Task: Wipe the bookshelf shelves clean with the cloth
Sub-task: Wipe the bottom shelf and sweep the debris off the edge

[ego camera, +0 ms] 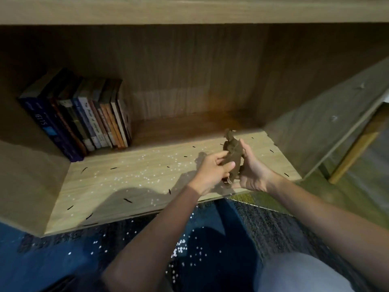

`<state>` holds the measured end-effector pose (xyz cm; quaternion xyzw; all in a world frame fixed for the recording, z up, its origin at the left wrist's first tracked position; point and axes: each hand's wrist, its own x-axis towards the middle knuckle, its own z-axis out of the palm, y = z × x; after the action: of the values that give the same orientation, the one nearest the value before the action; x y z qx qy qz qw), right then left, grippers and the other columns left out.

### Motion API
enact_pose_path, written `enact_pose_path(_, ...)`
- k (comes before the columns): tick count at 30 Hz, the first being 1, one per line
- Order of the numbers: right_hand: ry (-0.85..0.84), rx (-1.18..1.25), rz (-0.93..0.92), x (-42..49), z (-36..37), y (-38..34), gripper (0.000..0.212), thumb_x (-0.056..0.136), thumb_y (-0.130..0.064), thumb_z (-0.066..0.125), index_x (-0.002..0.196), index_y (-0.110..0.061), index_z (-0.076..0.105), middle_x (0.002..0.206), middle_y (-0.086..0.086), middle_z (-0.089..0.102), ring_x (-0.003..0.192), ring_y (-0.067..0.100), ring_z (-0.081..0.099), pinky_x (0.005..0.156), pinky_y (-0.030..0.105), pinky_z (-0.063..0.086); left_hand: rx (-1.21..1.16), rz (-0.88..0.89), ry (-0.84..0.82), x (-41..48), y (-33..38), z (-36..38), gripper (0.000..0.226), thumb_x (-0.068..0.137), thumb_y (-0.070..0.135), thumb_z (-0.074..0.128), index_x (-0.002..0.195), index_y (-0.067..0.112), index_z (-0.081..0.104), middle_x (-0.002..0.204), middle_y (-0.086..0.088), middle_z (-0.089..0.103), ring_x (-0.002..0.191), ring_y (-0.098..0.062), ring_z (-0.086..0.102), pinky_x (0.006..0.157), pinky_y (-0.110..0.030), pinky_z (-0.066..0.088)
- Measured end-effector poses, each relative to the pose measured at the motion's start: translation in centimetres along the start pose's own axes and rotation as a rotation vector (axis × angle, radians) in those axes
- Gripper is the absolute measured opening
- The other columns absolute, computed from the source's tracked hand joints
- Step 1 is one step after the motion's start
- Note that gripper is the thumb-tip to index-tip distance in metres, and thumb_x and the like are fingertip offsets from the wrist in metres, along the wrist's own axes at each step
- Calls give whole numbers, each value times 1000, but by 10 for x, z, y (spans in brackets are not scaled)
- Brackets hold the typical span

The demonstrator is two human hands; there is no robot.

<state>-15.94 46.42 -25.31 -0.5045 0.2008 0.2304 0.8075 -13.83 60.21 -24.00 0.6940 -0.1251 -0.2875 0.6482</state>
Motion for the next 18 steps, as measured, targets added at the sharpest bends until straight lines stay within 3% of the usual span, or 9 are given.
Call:
enact_pose_path(2, 23, 40, -15, -1, -16, 13, 64, 67, -62, 52, 97, -5, 58, 85, 14, 59, 71, 24, 55, 61, 35, 55, 36, -79, -91, 10, -19, 13, 44, 91, 1, 51, 133, 9, 46, 131, -8, 55, 96, -19, 60, 82, -28, 51)
enact_pose_path(5, 184, 44, -53, 8, -43, 32, 32, 80, -35, 51, 90, -5, 56, 70, 9, 58, 55, 21, 55, 47, 25, 48, 156, -137, -202, 23, -46, 30, 42, 93, 4, 50, 135, 7, 46, 134, -9, 53, 113, -22, 56, 97, -31, 47)
enact_pose_path(9, 518, -116, -294, 11, -80, 30, 21, 84, -10, 54, 105, -8, 51, 72, 15, 60, 46, 23, 58, 39, 24, 44, 263, -85, -46, 38, -75, 43, 31, 93, -3, 45, 120, 1, 59, 124, -10, 60, 115, -15, 54, 87, -9, 41)
enact_pose_path(12, 596, -384, -379, 15, -115, 26, 27, 81, -12, 56, 107, -9, 51, 81, 17, 60, 60, 28, 60, 51, 35, 53, 396, -50, 138, 57, -105, 47, 29, 92, -3, 45, 114, 4, 62, 122, -13, 60, 108, -22, 57, 89, -17, 41)
enact_pose_path(14, 663, -691, -355, 21, -142, 27, 48, 71, -33, 58, 116, -19, 47, 104, 15, 56, 82, 33, 62, 76, 48, 55, 585, -37, 170, 70, -125, 48, 32, 89, 6, 53, 118, 16, 60, 129, -7, 55, 104, -24, 58, 99, -31, 42)
enact_pose_path(16, 735, -879, -342, 28, -169, 26, 65, 71, -37, 56, 131, -23, 35, 118, 12, 44, 100, 36, 54, 89, 50, 49, 783, -51, 133, 80, -136, 51, 44, 85, 16, 59, 128, 24, 52, 138, -3, 45, 122, -26, 46, 109, -43, 31)
enact_pose_path(18, 826, -956, -408, 35, -189, 22, 58, 80, -26, 58, 131, -21, 31, 123, 13, 37, 108, 35, 45, 92, 47, 43, 882, -43, 78, 89, -142, 56, 59, 81, 21, 62, 137, 24, 42, 149, -1, 29, 138, -26, 24, 115, -44, 13)
